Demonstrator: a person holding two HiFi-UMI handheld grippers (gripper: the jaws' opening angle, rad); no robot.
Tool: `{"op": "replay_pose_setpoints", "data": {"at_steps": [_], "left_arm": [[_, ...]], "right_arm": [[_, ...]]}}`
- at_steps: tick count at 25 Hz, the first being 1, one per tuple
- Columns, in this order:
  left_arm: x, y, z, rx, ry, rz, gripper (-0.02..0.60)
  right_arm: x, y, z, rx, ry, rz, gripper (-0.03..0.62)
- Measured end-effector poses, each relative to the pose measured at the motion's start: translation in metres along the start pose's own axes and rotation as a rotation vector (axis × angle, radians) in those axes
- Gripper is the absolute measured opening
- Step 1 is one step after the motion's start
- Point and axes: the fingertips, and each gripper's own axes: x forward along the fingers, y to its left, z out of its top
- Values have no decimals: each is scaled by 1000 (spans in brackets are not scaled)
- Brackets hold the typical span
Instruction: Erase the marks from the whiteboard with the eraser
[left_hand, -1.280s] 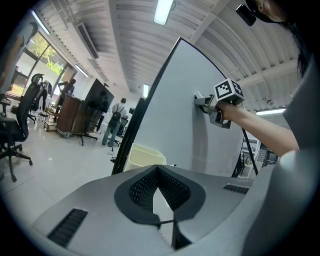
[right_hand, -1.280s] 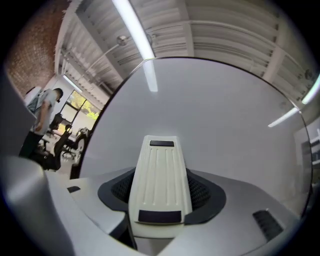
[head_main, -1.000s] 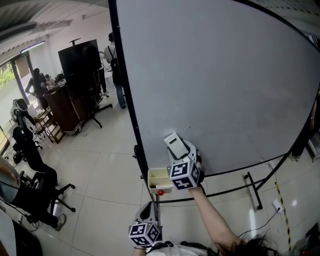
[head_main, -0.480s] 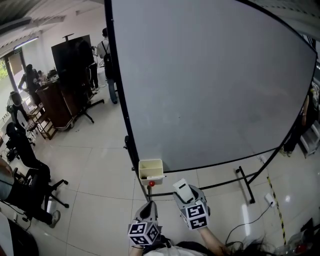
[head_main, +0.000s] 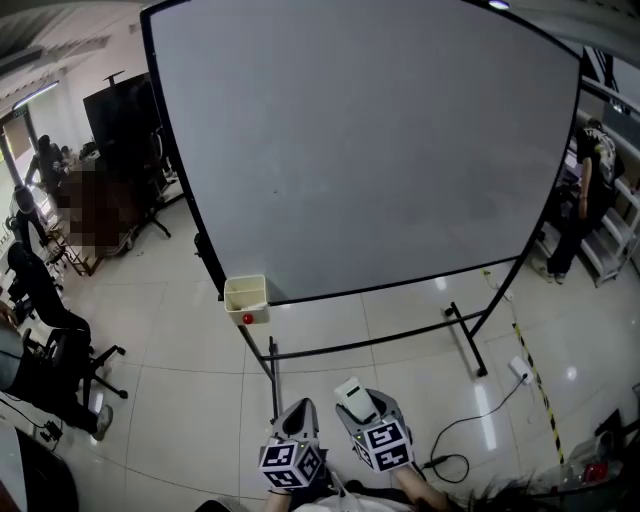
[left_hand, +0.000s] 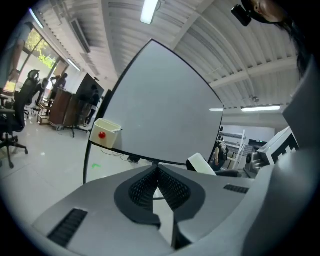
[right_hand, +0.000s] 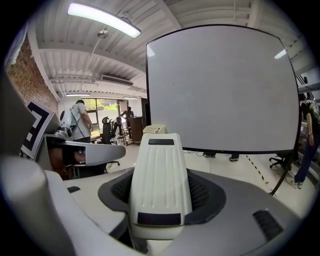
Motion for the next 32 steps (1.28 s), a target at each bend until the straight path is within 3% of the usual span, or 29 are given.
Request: {"op": "replay_pose_setpoints", "data": {"at_steps": [8, 32], "left_arm": [[-33, -54, -22, 36, 9, -11, -21], [-62, -48, -19, 22, -1, 1, -21]], "right_arm": [[-51, -5, -22, 29, -20, 19, 275], [-60, 24, -33, 13, 9, 41, 272]]}}
